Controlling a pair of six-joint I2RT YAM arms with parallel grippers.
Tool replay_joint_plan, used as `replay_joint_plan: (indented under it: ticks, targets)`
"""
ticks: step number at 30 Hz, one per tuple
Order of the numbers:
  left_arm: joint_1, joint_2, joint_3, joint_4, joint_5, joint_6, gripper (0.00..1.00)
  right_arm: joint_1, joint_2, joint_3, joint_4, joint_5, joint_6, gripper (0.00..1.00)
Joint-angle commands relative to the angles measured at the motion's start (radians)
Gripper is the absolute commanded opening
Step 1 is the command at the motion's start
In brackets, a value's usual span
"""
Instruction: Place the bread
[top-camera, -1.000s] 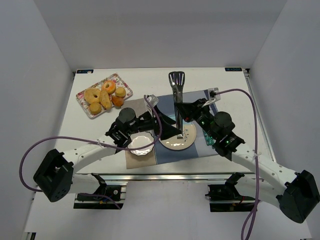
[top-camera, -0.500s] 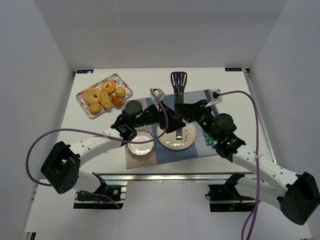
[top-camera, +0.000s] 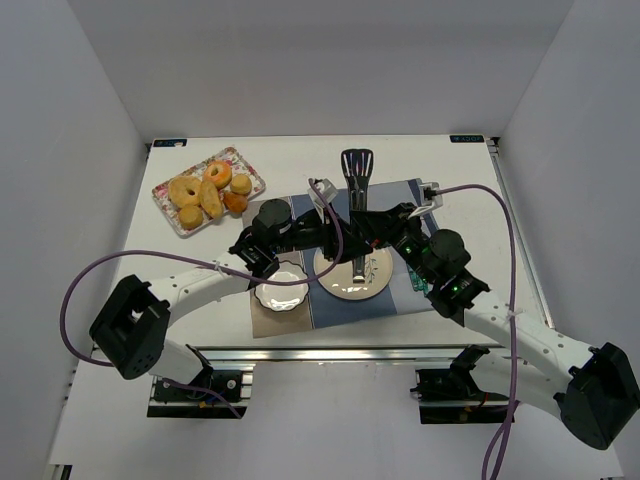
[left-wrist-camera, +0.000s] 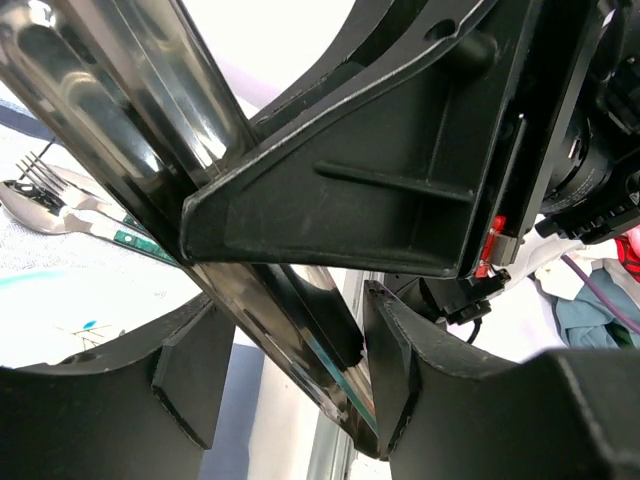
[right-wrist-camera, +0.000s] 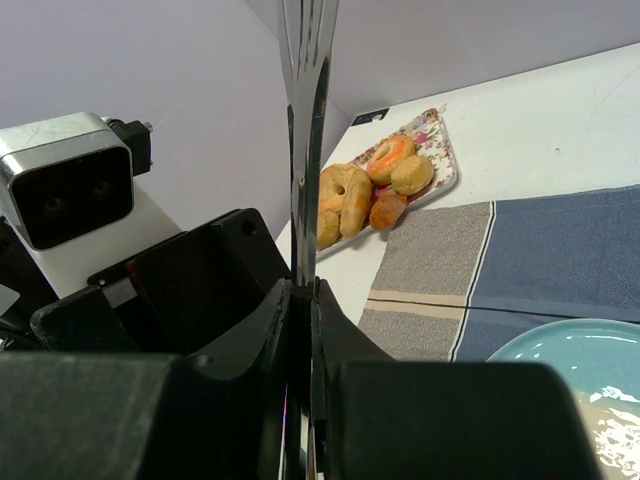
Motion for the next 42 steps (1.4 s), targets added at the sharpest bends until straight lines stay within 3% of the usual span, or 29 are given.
replay_joint_plan:
  ticks: [1,10,19,29,32,38,42]
  targets:
    - [-0.001,-0.014,0.029,0.029,0.016,-0.004,0.63,0.003,0.005,0.002,0.068,0.019,0.003,0.14]
    - [-0.001,-0.032,0.021,0.061,0.065,-0.043,0.46,0.003,0.061,-0.012,0.14,0.031,-0.019,0.18]
    - [-0.002,-0.042,0.019,0.043,0.051,-0.047,0.37,0.003,0.094,-0.035,0.22,0.043,-0.017,0.26]
    - [-0.002,-0.045,0.013,0.028,0.019,-0.061,0.31,0.003,0.038,-0.053,0.181,0.082,-0.016,0.45]
    - [-0.002,-0.058,0.015,0.0,-0.001,-0.07,0.29,0.003,0.008,-0.052,0.132,0.121,-0.014,0.59]
    - [-0.002,-0.12,0.009,-0.141,-0.105,-0.053,0.26,0.002,-0.092,-0.003,-0.039,0.226,-0.059,0.79]
    - [-0.002,-0.175,0.039,-0.413,-0.283,-0.026,0.26,0.003,-0.193,0.069,-0.272,0.364,-0.072,0.89]
